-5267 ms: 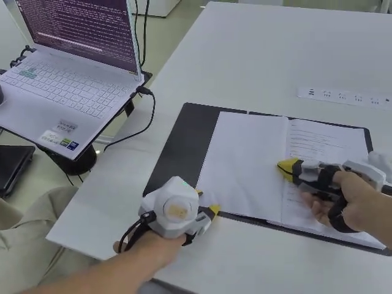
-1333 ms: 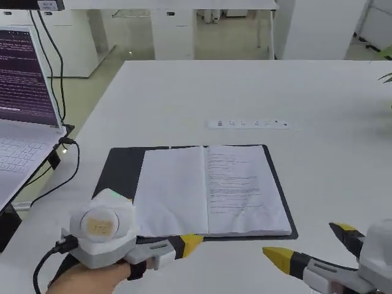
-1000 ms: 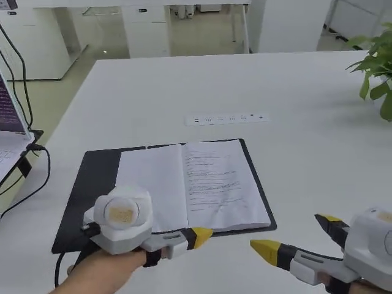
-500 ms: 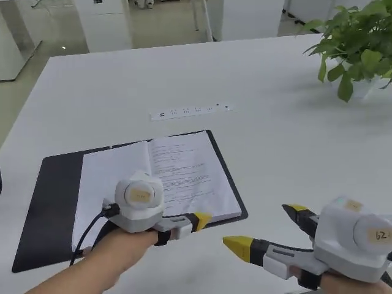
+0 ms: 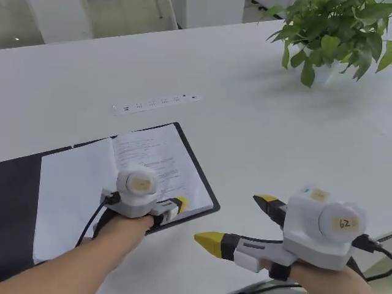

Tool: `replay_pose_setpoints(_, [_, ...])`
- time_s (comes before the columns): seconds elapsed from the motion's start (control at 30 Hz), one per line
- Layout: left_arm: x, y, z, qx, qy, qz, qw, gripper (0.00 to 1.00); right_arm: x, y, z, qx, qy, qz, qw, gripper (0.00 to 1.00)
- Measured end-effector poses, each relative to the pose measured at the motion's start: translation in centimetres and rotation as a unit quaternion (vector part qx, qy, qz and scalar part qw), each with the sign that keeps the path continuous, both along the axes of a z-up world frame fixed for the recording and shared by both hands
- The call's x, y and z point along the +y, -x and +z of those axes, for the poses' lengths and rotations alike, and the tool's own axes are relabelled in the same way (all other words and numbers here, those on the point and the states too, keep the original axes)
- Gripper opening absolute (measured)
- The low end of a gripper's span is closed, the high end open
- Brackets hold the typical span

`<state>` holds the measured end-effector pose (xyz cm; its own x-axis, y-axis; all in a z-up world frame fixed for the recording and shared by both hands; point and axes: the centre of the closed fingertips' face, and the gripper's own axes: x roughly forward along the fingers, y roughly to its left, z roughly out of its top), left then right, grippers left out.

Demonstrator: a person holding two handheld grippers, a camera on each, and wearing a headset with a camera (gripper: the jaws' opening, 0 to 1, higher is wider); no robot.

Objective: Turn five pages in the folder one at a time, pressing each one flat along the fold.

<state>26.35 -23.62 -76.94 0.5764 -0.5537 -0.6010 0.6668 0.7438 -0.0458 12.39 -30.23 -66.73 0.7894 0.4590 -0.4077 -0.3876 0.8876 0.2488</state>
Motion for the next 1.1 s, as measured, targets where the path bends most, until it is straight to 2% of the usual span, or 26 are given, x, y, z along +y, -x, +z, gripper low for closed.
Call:
replay_pose_setpoints(0.1, [-0.1,0.2,-1.2,0.012,-0.011,-0.001,0.9999,0.62,0.0,0.1,-0.1,0.003,0.0,-0.001,1.0,0.91])
replay_pose_setpoints(0.13, [0.1,0.1,-1.3,-0.001,-0.025,-0.005,0.9997,0.61,0.0,0.1,-0.1,0.002,-0.001,-0.001,1.0,0.91])
replay_pose_setpoints(0.17, [0.1,0.0,-1.4,-0.007,-0.028,-0.005,0.9996,0.6,0.0,0.1,-0.1,0.002,-0.001,-0.002,1.0,0.91])
replay_pose_setpoints(0.2, [0.0,0.1,-1.4,-0.006,-0.024,-0.002,0.9997,0.6,-0.1,0.0,-0.2,0.003,0.0,-0.004,1.0,0.91])
replay_pose_setpoints(0.27, [0.0,0.2,-1.4,-0.015,-0.027,-0.005,0.9995,0.59,-0.1,0.1,-0.2,0.004,0.0,-0.005,1.0,0.9])
replay_pose_setpoints(0.47, [-1.0,1.0,-1.3,-0.027,-0.008,-0.035,0.999,0.42,0.1,0.4,-0.7,0.011,0.005,-0.002,0.9999,0.9])
replay_pose_setpoints(0.57, [-1.1,1.0,-1.4,-0.027,0.0,-0.033,0.9991,0.39,0.2,0.4,-0.7,0.011,0.009,0.001,0.9999,0.9])
replay_pose_setpoints(0.67, [-0.8,0.7,-1.4,-0.025,0.004,-0.026,0.9994,0.32,0.2,0.4,-0.8,0.014,0.009,0.001,0.9999,0.9])
replay_pose_setpoints(0.7, [-0.7,0.6,-1.4,-0.029,0.002,-0.026,0.9992,0.27,0.1,0.4,-0.9,0.014,0.009,0.001,0.9999,0.89])
replay_pose_setpoints(0.9, [-0.4,0.3,-1.3,-0.03,-0.002,-0.022,0.9993,0.18,0.2,0.4,-1.0,0.018,0.009,0.002,0.9998,0.89])
replay_pose_setpoints(1.1, [-0.4,0.3,-1.3,-0.034,-0.005,-0.028,0.999,0.15,0.3,0.5,-1.1,0.021,0.012,0.004,0.9997,0.89])
